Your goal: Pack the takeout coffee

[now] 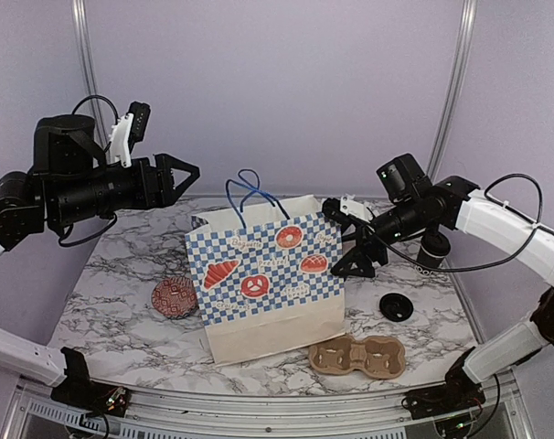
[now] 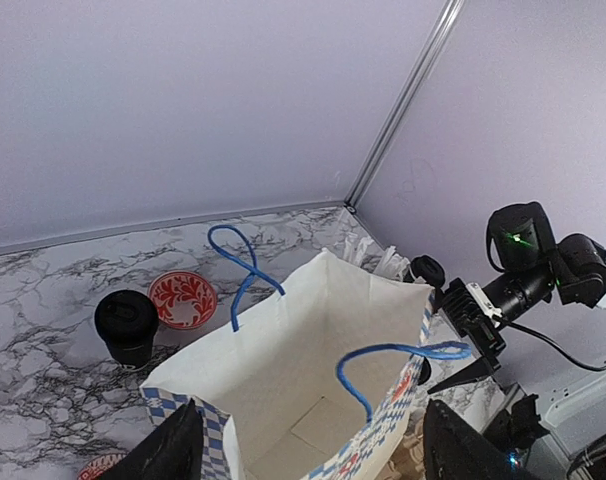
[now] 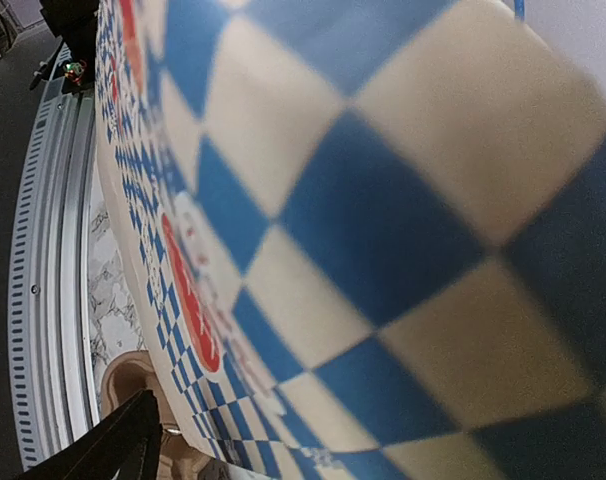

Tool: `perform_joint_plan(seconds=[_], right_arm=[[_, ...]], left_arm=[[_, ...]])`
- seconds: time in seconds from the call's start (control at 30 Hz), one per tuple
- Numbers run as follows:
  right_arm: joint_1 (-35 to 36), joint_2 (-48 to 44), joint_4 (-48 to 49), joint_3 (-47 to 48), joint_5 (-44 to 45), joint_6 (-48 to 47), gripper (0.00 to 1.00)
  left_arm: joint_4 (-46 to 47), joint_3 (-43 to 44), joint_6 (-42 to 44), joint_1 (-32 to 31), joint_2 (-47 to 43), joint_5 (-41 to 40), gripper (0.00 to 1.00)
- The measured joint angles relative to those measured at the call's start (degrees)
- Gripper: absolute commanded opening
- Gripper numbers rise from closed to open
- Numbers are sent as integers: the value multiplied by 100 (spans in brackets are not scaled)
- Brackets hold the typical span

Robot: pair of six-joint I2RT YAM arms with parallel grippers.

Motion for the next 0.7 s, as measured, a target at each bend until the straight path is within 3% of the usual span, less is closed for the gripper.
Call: perform_joint_plan(seconds=[0.13,0.3,0.47,0.7], right_arm=[[0,-35,2,-2,4,-22,90],[0,-221,-13,-103,9,-90,90],[0,-466,-35,-304,0,-181,91],[0,-627,-35,-446,0,-221,92]], left_arm=[[-138,-138,0,44,-48,-387,79],[-586,280,160,264,345,-166,80],[-1062,1023,538,992,1237,1294,77],[-1513,1156,1071,1475,1987,2339,76]])
